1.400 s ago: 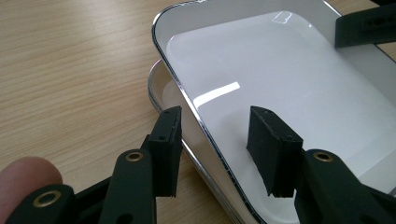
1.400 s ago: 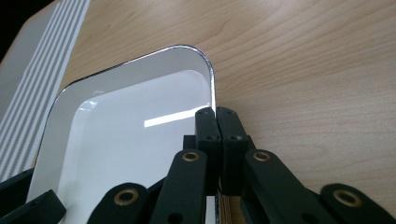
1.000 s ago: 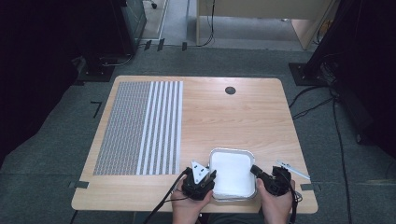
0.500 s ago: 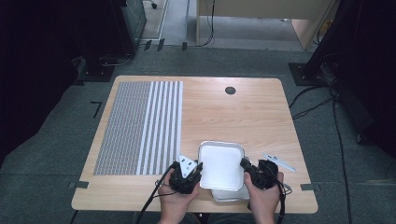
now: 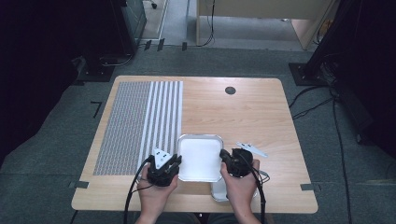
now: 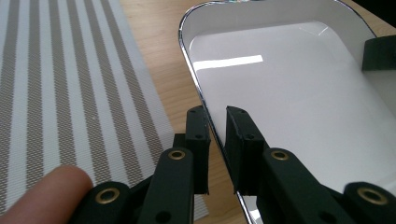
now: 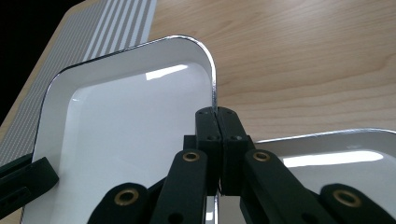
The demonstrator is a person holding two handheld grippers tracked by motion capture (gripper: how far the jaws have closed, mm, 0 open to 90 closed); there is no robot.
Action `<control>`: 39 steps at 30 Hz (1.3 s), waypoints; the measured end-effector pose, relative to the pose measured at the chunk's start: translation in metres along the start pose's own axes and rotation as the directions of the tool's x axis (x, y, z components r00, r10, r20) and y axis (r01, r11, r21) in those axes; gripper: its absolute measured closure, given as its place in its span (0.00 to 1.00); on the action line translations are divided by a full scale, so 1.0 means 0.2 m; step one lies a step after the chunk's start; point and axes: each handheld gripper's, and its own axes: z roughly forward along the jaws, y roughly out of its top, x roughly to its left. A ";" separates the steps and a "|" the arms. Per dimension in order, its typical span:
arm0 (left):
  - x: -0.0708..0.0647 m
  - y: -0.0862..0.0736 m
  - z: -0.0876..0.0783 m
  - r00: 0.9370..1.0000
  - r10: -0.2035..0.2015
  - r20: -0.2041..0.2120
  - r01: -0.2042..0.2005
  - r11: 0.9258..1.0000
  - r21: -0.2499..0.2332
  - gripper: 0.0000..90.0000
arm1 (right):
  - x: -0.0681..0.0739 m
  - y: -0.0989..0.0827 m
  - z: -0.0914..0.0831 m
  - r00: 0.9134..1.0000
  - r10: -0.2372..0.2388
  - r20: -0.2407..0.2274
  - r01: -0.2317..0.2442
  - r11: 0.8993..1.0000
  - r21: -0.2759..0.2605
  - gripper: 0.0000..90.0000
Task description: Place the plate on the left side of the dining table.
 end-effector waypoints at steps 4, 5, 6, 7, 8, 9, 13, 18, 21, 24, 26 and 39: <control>0.09 0.02 -0.03 1.000 -0.020 -0.005 0.020 1.000 -0.012 0.90 | 0.09 0.02 0.05 1.000 -0.010 -0.013 0.010 1.000 0.001 1.00; 0.11 0.03 -0.03 1.000 -0.026 -0.008 0.026 1.000 -0.013 0.90 | 0.11 0.03 0.06 1.000 -0.015 -0.016 0.015 1.000 0.001 1.00; 0.13 0.03 -0.03 0.999 -0.031 -0.009 0.030 0.999 -0.014 0.90 | 0.13 0.03 0.07 1.000 -0.015 -0.020 0.015 1.000 0.003 1.00; 0.15 0.04 -0.04 0.999 -0.032 -0.009 0.032 0.999 -0.014 0.90 | 0.14 0.03 0.08 1.000 -0.015 -0.022 0.015 1.000 0.006 1.00; 0.15 0.04 -0.04 0.999 -0.032 -0.009 0.032 0.999 -0.014 0.91 | 0.16 0.04 0.10 1.000 -0.015 -0.025 0.015 1.000 0.008 1.00; 0.17 0.04 -0.04 0.999 -0.035 -0.013 0.034 0.999 -0.018 0.91 | 0.16 0.04 0.10 1.000 -0.015 -0.025 0.015 1.000 0.008 1.00; 0.27 0.07 -0.05 0.999 -0.038 -0.022 0.037 0.999 -0.032 0.91 | 0.24 0.06 0.16 0.999 -0.022 -0.040 0.022 1.000 0.013 1.00; 0.40 0.10 -0.05 0.998 -0.054 -0.035 0.053 0.998 -0.045 0.92 | 0.33 0.09 0.24 0.998 -0.021 -0.058 0.022 0.999 0.025 1.00; 0.45 0.10 -0.05 0.997 -0.069 -0.039 0.067 0.997 -0.045 0.92 | 0.37 0.10 0.28 0.998 -0.029 -0.059 0.031 0.999 0.028 1.00; 0.55 0.12 -0.05 0.994 -0.104 -0.024 0.103 0.994 -0.048 0.92 | 0.44 0.12 0.34 0.998 -0.031 -0.061 0.033 0.999 0.038 1.00; 0.60 0.13 -0.05 0.992 -0.120 -0.028 0.118 0.992 -0.052 0.93 | 0.48 0.12 0.38 0.997 -0.031 -0.065 0.033 0.998 0.044 1.00; 0.86 0.18 0.00 0.981 -0.158 -0.116 0.152 0.987 -0.058 0.97 | 0.67 0.15 0.62 0.995 -0.016 -0.101 0.024 0.997 0.076 1.00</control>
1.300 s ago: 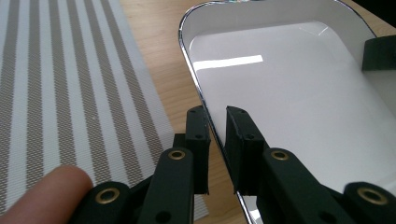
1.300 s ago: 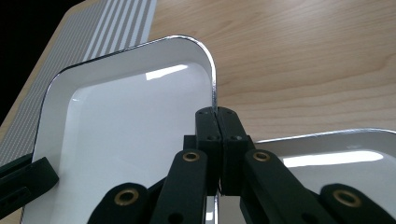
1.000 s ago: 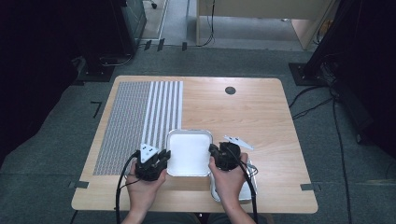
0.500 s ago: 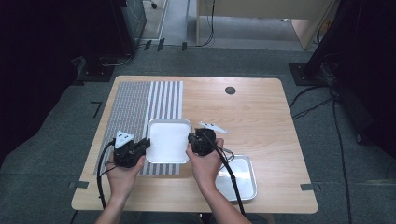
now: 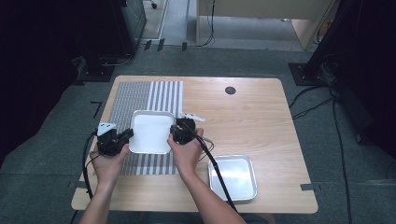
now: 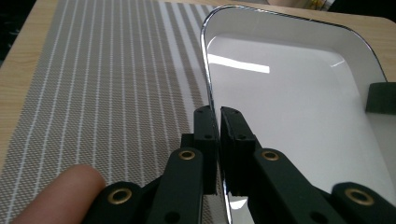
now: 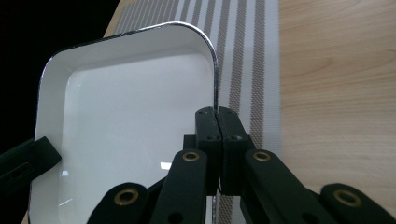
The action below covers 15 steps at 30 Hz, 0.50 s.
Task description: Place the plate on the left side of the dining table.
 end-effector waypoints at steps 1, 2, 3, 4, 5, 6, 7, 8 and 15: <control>0.02 0.01 0.01 1.000 -0.008 -0.006 0.008 1.000 0.001 0.97 | 0.02 0.01 0.03 1.000 0.000 0.001 0.000 1.000 0.004 1.00; 0.04 0.02 0.02 1.000 -0.017 -0.013 0.017 1.000 0.003 0.97 | 0.03 0.01 0.05 1.000 0.001 0.002 -0.001 1.000 0.006 1.00; 0.05 0.02 0.04 1.000 -0.023 -0.020 0.023 1.000 0.005 0.97 | 0.04 0.02 0.07 1.000 -0.003 0.002 0.003 1.000 0.009 1.00; 0.07 0.03 0.05 0.999 -0.029 -0.026 0.030 1.000 0.007 0.97 | 0.05 0.03 0.10 1.000 0.000 0.005 0.000 1.000 0.012 1.00; 0.08 0.03 0.06 0.999 -0.029 -0.029 0.030 0.999 0.011 0.97 | 0.06 0.03 0.12 1.000 -0.003 0.008 0.003 1.000 0.014 1.00; 0.10 0.04 0.08 0.999 -0.033 -0.033 0.033 0.999 0.012 0.97 | 0.07 0.04 0.14 1.000 -0.009 0.011 0.009 1.000 0.012 1.00; 0.13 0.06 0.11 0.998 -0.045 -0.037 0.046 0.999 0.022 0.98 | 0.08 0.06 0.19 1.000 -0.006 0.011 0.006 1.000 0.018 1.00; 0.13 0.06 0.11 0.998 -0.045 -0.037 0.046 0.999 0.022 0.98 | 0.08 0.06 0.19 1.000 -0.006 0.011 0.006 1.000 0.018 1.00; 0.22 0.10 0.26 0.995 -0.071 -0.066 0.076 0.995 0.066 0.98 | 0.09 0.10 0.39 0.999 0.009 0.042 -0.011 0.999 0.042 1.00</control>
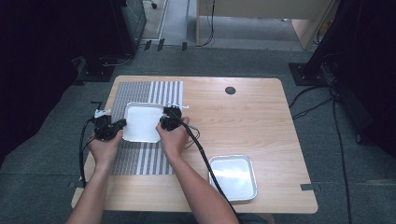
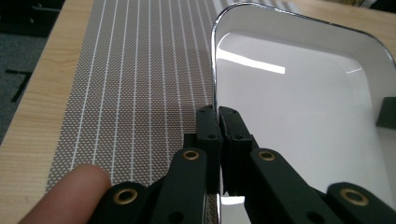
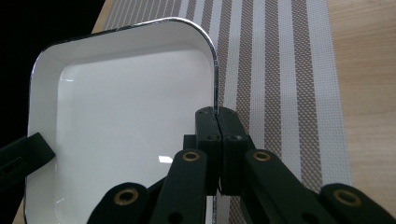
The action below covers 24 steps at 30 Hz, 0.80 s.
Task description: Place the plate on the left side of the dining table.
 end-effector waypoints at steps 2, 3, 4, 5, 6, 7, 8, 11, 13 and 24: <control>0.04 0.01 0.06 1.000 -0.018 -0.001 0.018 1.000 0.021 0.98 | 0.00 0.01 0.04 1.000 0.002 0.011 -0.002 1.000 0.008 1.00; 0.04 0.01 0.06 1.000 -0.018 -0.001 0.018 1.000 0.021 0.98 | 0.00 0.01 0.04 1.000 0.002 0.011 -0.002 1.000 0.008 1.00; 0.06 0.02 0.10 1.000 -0.027 0.000 0.027 0.999 0.048 0.98 | 0.01 0.02 0.08 1.000 -0.001 0.016 0.000 1.000 0.012 1.00; 0.07 0.02 0.11 1.000 -0.031 -0.007 0.031 0.998 0.051 0.98 | 0.02 0.03 0.09 1.000 -0.010 0.025 0.009 1.000 0.014 1.00; 0.07 0.02 0.11 1.000 -0.031 -0.007 0.031 0.998 0.051 0.98 | 0.02 0.03 0.09 1.000 -0.010 0.025 0.009 1.000 0.014 1.00; 0.08 0.02 0.13 0.999 -0.036 -0.011 0.037 0.998 0.059 0.98 | 0.03 0.03 0.11 0.999 -0.020 0.030 0.019 1.000 0.014 1.00; 0.09 0.02 0.15 0.999 -0.046 -0.011 0.047 0.996 0.073 0.97 | 0.04 0.03 0.13 0.999 -0.032 0.042 0.031 0.999 0.014 1.00; 0.10 0.03 0.17 0.999 -0.054 -0.008 0.055 0.995 0.087 0.98 | 0.03 0.04 0.17 0.998 -0.017 0.055 0.016 1.000 0.018 1.00; 0.10 0.03 0.18 0.998 -0.055 -0.013 0.056 0.994 0.089 0.98 | 0.03 0.04 0.18 0.998 -0.016 0.054 0.015 1.000 0.016 1.00; 0.11 0.05 0.24 0.996 -0.082 -0.026 0.085 0.989 0.120 0.97 | 0.03 0.03 0.26 0.995 -0.036 0.097 0.037 0.999 -0.007 0.98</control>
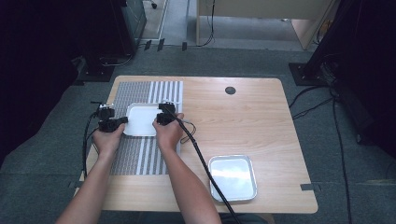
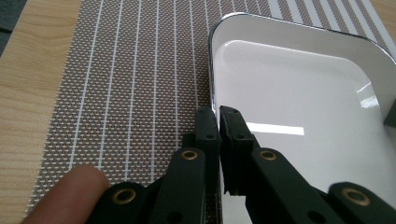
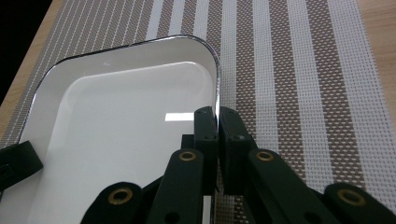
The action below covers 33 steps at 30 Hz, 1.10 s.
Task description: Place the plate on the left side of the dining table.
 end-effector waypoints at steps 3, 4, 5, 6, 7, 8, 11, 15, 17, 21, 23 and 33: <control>0.00 0.00 0.00 1.000 0.001 0.000 -0.001 1.000 0.000 0.97 | 0.00 0.00 0.01 1.000 -0.016 0.008 0.016 1.000 -0.006 0.97; 0.00 0.00 0.01 1.000 -0.002 0.002 0.002 1.000 0.002 0.97 | 0.00 -0.01 0.01 1.000 -0.027 0.011 0.027 1.000 -0.007 0.97; 0.01 0.00 0.01 1.000 -0.004 0.005 0.004 1.000 0.003 0.97 | 0.00 -0.01 0.01 1.000 -0.027 0.011 0.027 1.000 -0.007 0.97; 0.01 0.00 0.01 1.000 -0.006 0.007 0.006 1.000 0.003 0.97 | 0.00 -0.01 0.02 0.999 -0.039 0.002 0.039 0.999 -0.009 0.96; 0.01 0.00 0.01 1.000 -0.006 0.008 0.006 1.000 0.003 0.97 | 0.00 -0.01 0.02 0.999 -0.039 0.002 0.039 0.999 -0.009 0.96; 0.01 -0.01 0.01 1.000 -0.002 0.007 0.002 1.000 0.000 0.97 | -0.01 -0.01 0.02 0.999 -0.049 -0.003 0.049 0.999 -0.007 0.95; 0.01 -0.01 0.01 1.000 -0.003 0.005 0.003 1.000 -0.003 0.96 | -0.01 -0.01 0.02 0.998 -0.059 -0.014 0.059 0.998 -0.007 0.94; 0.00 -0.02 0.00 1.000 0.000 0.019 0.000 1.000 -0.001 0.80 | -0.02 -0.01 0.02 0.996 -0.073 -0.048 0.071 0.997 -0.039 0.77; 0.01 -0.02 0.00 1.000 -0.010 0.018 0.010 1.000 -0.011 0.75 | -0.02 -0.01 0.01 0.995 -0.083 -0.050 0.080 0.994 -0.068 0.69; 0.02 -0.04 -0.02 1.000 -0.018 -0.023 0.017 1.000 -0.021 0.46 | -0.01 0.01 -0.03 0.993 -0.116 -0.017 0.114 0.987 -0.115 0.64; 0.00 -0.04 -0.03 0.997 0.016 -0.072 -0.016 1.000 -0.006 0.30 | -0.01 0.01 -0.05 0.992 -0.126 -0.015 0.123 0.984 -0.129 0.61; -0.03 -0.06 -0.17 0.999 0.045 -0.023 -0.046 0.997 -0.069 0.15 | -0.09 0.01 -0.17 0.962 -0.264 -0.064 0.253 0.958 -0.134 0.50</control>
